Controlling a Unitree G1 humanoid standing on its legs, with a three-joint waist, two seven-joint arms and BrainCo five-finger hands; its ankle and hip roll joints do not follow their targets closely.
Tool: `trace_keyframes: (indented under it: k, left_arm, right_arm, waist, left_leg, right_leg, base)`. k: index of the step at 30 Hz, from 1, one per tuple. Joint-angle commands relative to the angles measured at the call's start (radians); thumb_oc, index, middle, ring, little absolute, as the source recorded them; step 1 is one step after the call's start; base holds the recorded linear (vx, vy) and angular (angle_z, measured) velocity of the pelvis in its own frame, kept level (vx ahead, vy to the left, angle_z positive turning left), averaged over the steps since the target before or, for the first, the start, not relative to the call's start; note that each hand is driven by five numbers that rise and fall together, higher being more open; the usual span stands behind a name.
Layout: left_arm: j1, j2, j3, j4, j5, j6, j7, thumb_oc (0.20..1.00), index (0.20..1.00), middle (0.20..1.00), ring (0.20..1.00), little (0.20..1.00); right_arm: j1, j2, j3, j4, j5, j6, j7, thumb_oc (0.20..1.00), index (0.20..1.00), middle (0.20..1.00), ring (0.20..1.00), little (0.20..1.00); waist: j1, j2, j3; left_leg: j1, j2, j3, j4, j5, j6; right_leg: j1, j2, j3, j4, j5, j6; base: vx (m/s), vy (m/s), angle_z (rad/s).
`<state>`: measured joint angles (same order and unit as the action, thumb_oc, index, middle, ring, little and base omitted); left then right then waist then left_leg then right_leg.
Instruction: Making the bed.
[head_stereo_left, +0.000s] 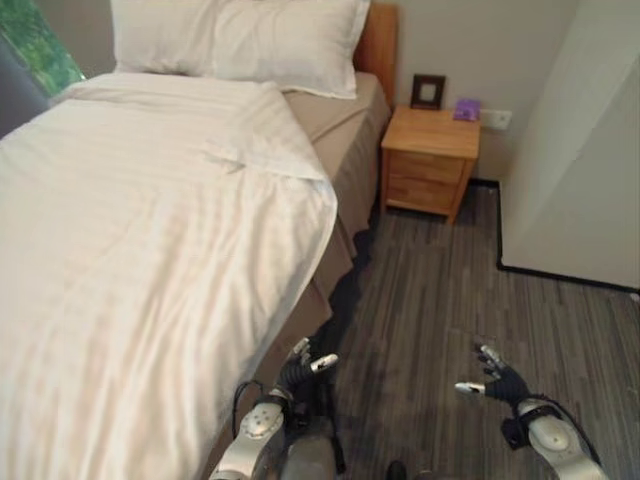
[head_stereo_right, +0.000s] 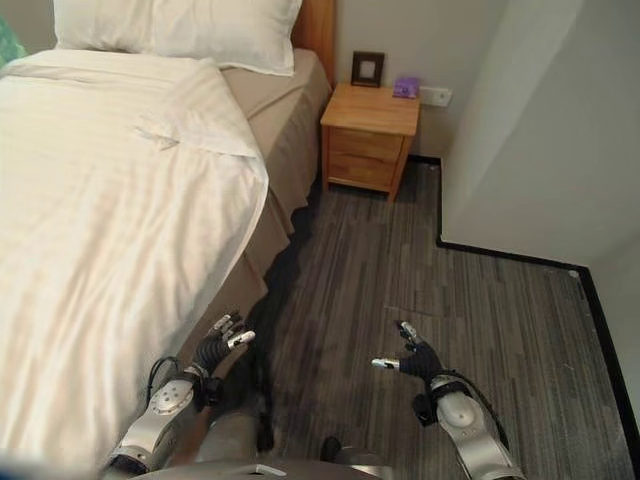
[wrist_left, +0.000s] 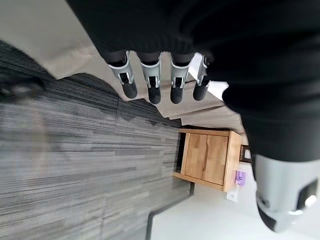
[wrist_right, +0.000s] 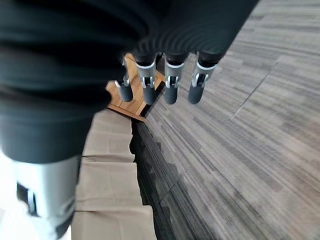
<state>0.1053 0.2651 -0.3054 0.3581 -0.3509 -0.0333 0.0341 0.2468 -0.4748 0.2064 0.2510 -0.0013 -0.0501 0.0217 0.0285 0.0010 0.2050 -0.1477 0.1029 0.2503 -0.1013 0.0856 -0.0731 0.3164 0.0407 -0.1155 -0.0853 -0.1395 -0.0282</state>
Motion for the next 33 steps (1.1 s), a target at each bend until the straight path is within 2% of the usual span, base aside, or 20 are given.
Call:
trace_keyframes:
  k: [1, 2, 3, 4, 6, 9, 10, 13, 16, 18, 20, 21, 24, 26, 27, 28, 29, 30, 31, 33]
  left_arm:
    - [-0.027, 0.003, -0.014, -0.125, -0.019, -0.047, -0.018, 1.000, 1.000, 1.000, 1.000, 1.000]
    - [-0.040, 0.009, -0.030, -0.161, -0.015, -0.043, -0.019, 1.000, 1.000, 1.000, 1.000, 1.000]
    - [-0.040, 0.009, -0.030, -0.161, -0.015, -0.043, -0.019, 1.000, 1.000, 1.000, 1.000, 1.000]
    - [-0.102, 0.029, -0.063, -0.183, 0.012, -0.038, -0.013, 1.000, 1.000, 1.000, 1.000, 1.000]
    - [-0.119, 0.036, -0.074, -0.190, 0.018, -0.039, -0.013, 1.000, 1.000, 1.000, 1.000, 1.000]
    - [-0.174, 0.037, -0.101, -0.205, 0.034, -0.043, -0.010, 1.000, 1.000, 1.000, 1.000, 1.000]
    - [-0.208, 0.023, -0.127, -0.193, 0.010, -0.039, -0.011, 1.000, 1.000, 1.000, 1.000, 1.000]
    - [-0.235, 0.002, -0.145, -0.188, -0.038, -0.032, -0.026, 1.000, 1.000, 1.000, 1.000, 1.000]
    - [-0.252, -0.008, -0.156, -0.192, -0.044, -0.035, -0.034, 1.000, 1.000, 1.000, 1.000, 1.000]
    - [-0.263, -0.014, -0.153, -0.190, -0.036, -0.043, -0.028, 1.000, 1.000, 1.000, 1.000, 1.000]
    - [-0.263, -0.011, -0.148, -0.186, -0.043, -0.055, -0.027, 1.000, 1.000, 1.000, 1.000, 1.000]
    - [-0.257, -0.007, -0.138, -0.189, -0.043, -0.059, -0.026, 1.000, 1.000, 1.000, 1.000, 1.000]
    - [-0.226, 0.006, -0.115, -0.233, -0.070, -0.066, -0.022, 1.000, 1.000, 1.000, 1.000, 1.000]
    - [-0.199, 0.020, -0.057, -0.299, -0.118, -0.073, 0.000, 1.000, 1.000, 1.000, 1.000, 1.000]
    - [-0.161, 0.040, -0.006, -0.371, -0.145, -0.082, 0.006, 1.000, 1.000, 1.000, 1.000, 1.000]
    - [-0.161, 0.041, -0.005, -0.373, -0.146, -0.080, 0.006, 1.000, 1.000, 1.000, 1.000, 1.000]
    - [-0.119, 0.063, 0.066, -0.460, -0.164, -0.085, 0.017, 1.000, 1.000, 1.000, 1.000, 1.000]
    - [-0.119, 0.064, 0.067, -0.462, -0.165, -0.084, 0.017, 1.000, 1.000, 1.000, 1.000, 1.000]
    - [-0.114, 0.072, 0.108, -0.493, -0.156, -0.096, 0.034, 1.000, 1.000, 1.000, 1.000, 1.000]
    - [-0.106, 0.109, 0.196, -0.565, -0.100, -0.116, 0.035, 1.000, 1.000, 1.000, 1.000, 1.000]
  right_arm:
    - [-0.004, -0.014, -0.012, -0.112, -0.046, -0.043, 0.009, 1.000, 1.000, 1.000, 1.000, 1.000]
    - [-0.014, -0.002, -0.006, -0.107, -0.057, -0.040, 0.001, 1.000, 1.000, 1.000, 1.000, 1.000]
    - [-0.014, -0.002, -0.006, -0.107, -0.057, -0.040, 0.001, 1.000, 1.000, 1.000, 1.000, 1.000]
    - [-0.032, 0.025, -0.004, -0.115, -0.083, -0.034, -0.025, 1.000, 1.000, 1.000, 1.000, 1.000]
    - [-0.035, 0.030, -0.008, -0.121, -0.088, -0.033, -0.035, 1.000, 1.000, 1.000, 1.000, 1.000]
    - [-0.033, 0.046, -0.022, -0.124, -0.075, -0.034, -0.050, 1.000, 1.000, 1.000, 1.000, 1.000]
    - [-0.028, 0.048, -0.026, -0.140, -0.069, -0.036, -0.053, 1.000, 1.000, 1.000, 1.000, 1.000]
    - [-0.026, 0.044, -0.031, -0.148, -0.068, -0.032, -0.057, 1.000, 1.000, 1.000, 1.000, 1.000]
    - [-0.020, 0.045, -0.036, -0.144, -0.057, -0.034, -0.067, 1.000, 1.000, 1.000, 1.000, 1.000]
    - [-0.006, 0.051, -0.043, -0.155, -0.059, -0.032, -0.068, 1.000, 1.000, 1.000, 1.000, 1.000]
    - [0.005, 0.046, -0.045, -0.162, -0.068, -0.026, -0.061, 1.000, 1.000, 1.000, 1.000, 1.000]
    - [0.006, 0.043, -0.045, -0.164, -0.075, -0.023, -0.057, 1.000, 1.000, 1.000, 1.000, 1.000]
    - [-0.011, 0.026, -0.036, -0.147, -0.086, -0.024, -0.055, 1.000, 1.000, 1.000, 1.000, 1.000]
    - [-0.037, 0.006, -0.042, -0.149, -0.085, -0.025, -0.069, 1.000, 1.000, 1.000, 1.000, 1.000]
    - [-0.057, -0.023, -0.056, -0.162, -0.093, -0.030, -0.088, 1.000, 1.000, 1.000, 1.000, 1.000]
    - [-0.058, -0.023, -0.056, -0.162, -0.093, -0.030, -0.088, 1.000, 1.000, 1.000, 1.000, 1.000]
    - [-0.076, -0.045, -0.089, -0.187, -0.120, -0.026, -0.114, 1.000, 1.000, 1.000, 1.000, 1.000]
    - [-0.076, -0.045, -0.089, -0.187, -0.120, -0.026, -0.113, 1.000, 1.000, 1.000, 1.000, 1.000]
    - [-0.091, -0.060, -0.115, -0.189, -0.138, -0.019, -0.132, 1.000, 1.000, 1.000, 1.000, 1.000]
    - [-0.113, -0.078, -0.184, -0.189, -0.166, -0.010, -0.157, 1.000, 1.000, 1.000, 1.000, 1.000]
  waist:
    - [-0.006, -0.028, -0.056]
    - [-0.004, -0.040, -0.059]
    - [-0.004, -0.040, -0.059]
    - [-0.027, -0.030, -0.041]
    - [-0.035, -0.011, -0.040]
    - [-0.066, -0.005, -0.031]
    - [-0.091, -0.001, -0.025]
    - [-0.121, -0.003, -0.030]
    - [-0.151, -0.007, -0.038]
    - [-0.176, -0.005, -0.038]
    - [-0.182, -0.009, -0.044]
    - [-0.173, -0.008, -0.054]
    - [-0.156, 0.010, -0.057]
    - [-0.123, 0.006, -0.043]
    - [-0.077, -0.019, -0.015]
    - [-0.080, -0.021, -0.018]
    - [-0.034, -0.040, 0.006]
    - [-0.033, -0.043, 0.005]
    - [-0.014, -0.048, 0.010]
    - [0.010, -0.046, 0.001]
  left_leg:
    - [0.045, -0.036, -0.035, 0.014, 0.102, 0.012]
    - [0.082, -0.058, -0.028, 0.014, 0.079, 0.032]
    - [0.082, -0.058, -0.028, 0.014, 0.079, 0.032]
    - [0.185, -0.069, 0.008, 0.014, 0.013, 0.077]
    - [0.203, -0.053, 0.015, 0.014, -0.004, 0.082]
    - [0.244, -0.053, 0.020, 0.014, -0.032, 0.081]
    - [0.280, -0.054, 0.027, 0.014, -0.056, 0.075]
    - [0.335, -0.051, 0.030, 0.014, -0.100, 0.047]
    - [0.384, -0.048, 0.009, 0.014, -0.145, 0.023]
    - [0.431, -0.037, -0.023, 0.014, -0.181, 0.008]
    - [0.466, -0.032, -0.041, 0.014, -0.196, -0.003]
    - [0.490, -0.024, -0.054, 0.014, -0.191, -0.011]
    - [0.471, 0.034, -0.104, 0.141, -0.090, -0.043]
    - [0.368, 0.064, -0.161, 0.365, 0.004, -0.043]
    - [0.239, 0.051, -0.198, 0.588, 0.044, -0.025]
    - [0.233, 0.049, -0.200, 0.589, 0.046, -0.025]
    - [0.176, 0.082, -0.115, 0.622, 0.036, -0.020]
    - [0.175, 0.079, -0.114, 0.619, 0.040, -0.019]
    - [0.142, 0.110, -0.039, 0.597, 0.032, -0.026]
    - [0.092, 0.108, 0.067, 0.507, 0.014, -0.035]
  right_leg:
    - [0.009, -0.144, 0.005, 0.167, 0.034, 0.171]
    - [-0.041, -0.167, 0.010, 0.313, 0.099, 0.196]
    - [-0.041, -0.167, 0.010, 0.313, 0.099, 0.196]
    - [-0.215, -0.221, -0.001, 0.662, 0.314, 0.245]
    - [-0.257, -0.233, -0.031, 0.694, 0.319, 0.233]
    - [-0.314, -0.262, -0.078, 0.713, 0.268, 0.216]
    - [-0.365, -0.257, -0.121, 0.646, 0.212, 0.201]
    - [-0.377, -0.227, -0.159, 0.380, 0.174, 0.193]
    - [-0.375, -0.190, -0.054, 0.096, 0.211, 0.200]
    - [-0.415, -0.207, 0.059, -0.001, 0.270, 0.229]
    - [-0.434, -0.222, 0.087, 0.006, 0.296, 0.244]
    - [-0.418, -0.221, 0.066, 0.011, 0.299, 0.242]
    - [-0.363, -0.214, 0.014, 0.019, 0.308, 0.207]
    - [-0.303, -0.198, -0.018, 0.029, 0.273, 0.160]
    - [-0.242, -0.204, -0.060, 0.023, 0.241, 0.123]
    - [-0.246, -0.207, -0.062, 0.022, 0.242, 0.123]
    - [-0.184, -0.206, -0.108, 0.011, 0.213, 0.109]
    - [-0.187, -0.209, -0.107, 0.010, 0.215, 0.109]
    - [-0.160, -0.211, -0.141, 0.005, 0.202, 0.107]
    - [-0.122, -0.211, -0.191, -0.002, 0.175, 0.112]
  base:
    - [0.57, 0.068, -0.72]
    - [0.22, 0.033, -0.66]
    - [0.65, 0.103, -0.75]
    - [0.42, 0.074, -0.69]
    - [0.44, 0.061, -0.52]
    - [0.45, -0.001, 0.27]
    - [0.44, -0.083, 0.18]
    - [0.49, -0.175, 0.35]
    - [0.47, -0.215, 0.25]
    - [0.45, -0.206, 0.38]
    - [0.44, -0.251, 0.55]
    - [0.57, -0.372, 0.50]
    - [0.38, -0.322, 0.28]
    - [0.32, -0.484, 0.46]
    - [0.23, -0.428, 0.45]
    - [0.29, -0.533, 0.67]
    - [0.16, -0.258, 0.71]
    - [0.28, -0.370, 0.69]
    - [0.19, -0.155, 0.51]
    - [0.30, -0.158, 0.79]
